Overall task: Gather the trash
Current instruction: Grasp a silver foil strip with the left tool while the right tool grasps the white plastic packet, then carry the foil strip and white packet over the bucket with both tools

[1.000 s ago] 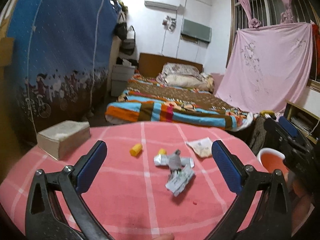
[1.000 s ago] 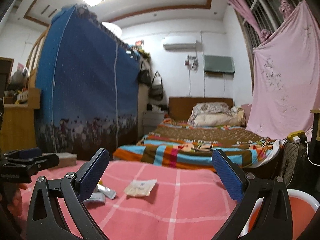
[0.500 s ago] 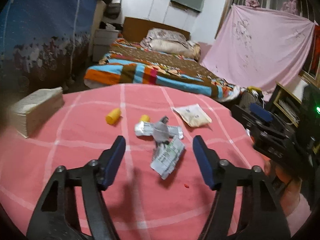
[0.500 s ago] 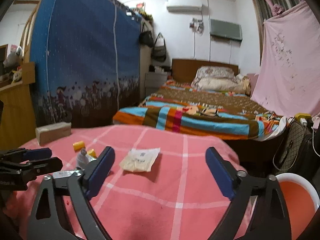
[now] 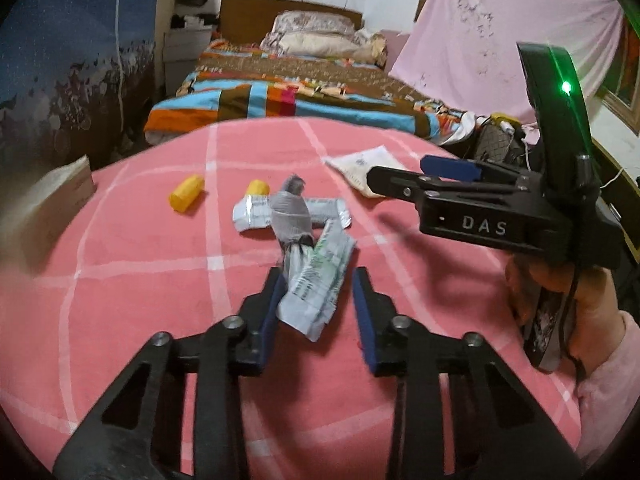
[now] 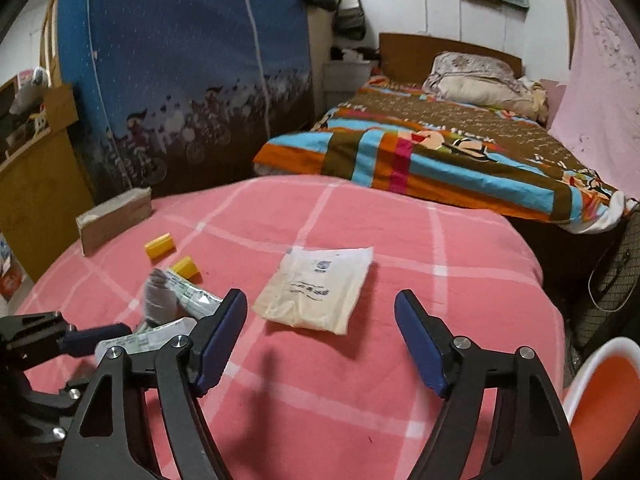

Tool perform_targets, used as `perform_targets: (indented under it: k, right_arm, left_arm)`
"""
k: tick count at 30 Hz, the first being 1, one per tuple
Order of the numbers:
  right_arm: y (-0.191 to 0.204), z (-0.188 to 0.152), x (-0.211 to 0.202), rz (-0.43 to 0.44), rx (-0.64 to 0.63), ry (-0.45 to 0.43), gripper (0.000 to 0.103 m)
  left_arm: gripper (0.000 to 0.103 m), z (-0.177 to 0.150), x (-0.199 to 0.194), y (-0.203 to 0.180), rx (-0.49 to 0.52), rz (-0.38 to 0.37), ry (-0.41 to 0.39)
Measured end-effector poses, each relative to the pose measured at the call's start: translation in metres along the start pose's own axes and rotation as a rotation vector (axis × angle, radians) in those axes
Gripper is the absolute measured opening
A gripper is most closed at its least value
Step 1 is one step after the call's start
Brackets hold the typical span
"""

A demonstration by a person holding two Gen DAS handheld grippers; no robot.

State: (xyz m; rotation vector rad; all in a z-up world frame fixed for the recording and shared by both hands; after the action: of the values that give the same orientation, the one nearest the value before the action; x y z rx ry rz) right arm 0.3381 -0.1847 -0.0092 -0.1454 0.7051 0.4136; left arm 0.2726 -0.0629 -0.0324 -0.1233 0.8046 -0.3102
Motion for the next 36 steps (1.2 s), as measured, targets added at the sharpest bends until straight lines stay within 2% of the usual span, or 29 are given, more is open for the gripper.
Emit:
perform_targets:
  k: [3, 6, 7, 8, 12, 15, 18, 21, 22, 34, 36]
  right_arm:
    - [0.004, 0.003, 0.014, 0.004, -0.021, 0.05, 0.069]
    - [0.01, 0.004, 0.022, 0.002, -0.05, 0.084, 0.059]
    - [0.011, 0.003, 0.023, 0.001, -0.059, 0.089, 0.049]
    - [0.013, 0.001, 0.024, 0.0, -0.069, 0.093, 0.048]
    - [0.013, 0.0, 0.02, -0.005, -0.074, 0.081, 0.037]
    - [0.011, 0.0, 0.017, 0.006, -0.06, 0.066, 0.032]
    - [0.011, -0.002, 0.013, 0.018, -0.058, 0.051, 0.021]
    - [0.012, -0.005, 0.005, 0.012, -0.066, 0.03, 0.015]
    - [0.012, -0.005, 0.0, 0.007, -0.066, 0.011, 0.008]
    - [0.005, -0.029, -0.069, -0.023, 0.008, -0.158, 0.008]
    - [0.005, -0.031, -0.074, -0.021, 0.01, -0.17, 0.008]
  left_arm:
    - [0.0, -0.001, 0.0, 0.005, -0.025, 0.002, 0.004]
    - [0.0, 0.0, -0.001, 0.009, -0.043, -0.003, 0.001]
    - [0.0, 0.0, -0.002, 0.01, -0.047, -0.004, 0.0]
    - [0.0, 0.0, -0.003, 0.01, -0.049, -0.006, -0.003]
    - [0.0, -0.001, -0.01, 0.007, -0.045, -0.017, -0.031]
    - [0.0, -0.001, -0.017, 0.005, -0.034, -0.039, -0.061]
    - [0.0, -0.003, -0.022, 0.0, -0.017, -0.057, -0.08]
    - [0.0, -0.005, -0.024, -0.003, -0.001, -0.069, -0.078]
    - [0.0, -0.007, -0.024, -0.003, 0.004, -0.073, -0.073]
    - [0.0, -0.019, -0.028, -0.006, 0.036, -0.018, -0.053]
    - [0.008, -0.023, -0.032, -0.006, 0.038, 0.003, -0.065]
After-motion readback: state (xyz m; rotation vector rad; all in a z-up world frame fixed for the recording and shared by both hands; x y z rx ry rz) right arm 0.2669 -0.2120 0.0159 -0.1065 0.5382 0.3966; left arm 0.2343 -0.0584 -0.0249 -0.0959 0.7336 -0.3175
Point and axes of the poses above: each gripper's, at about its wrist camera, not at the fingertips, and x roughly the way its jaws point, y to its left, z to its top, the point moved 4 cm from there along x, roughly the way its jaws point, and after that the axes turned 3 degrees about -x, right-handed, at the moved point
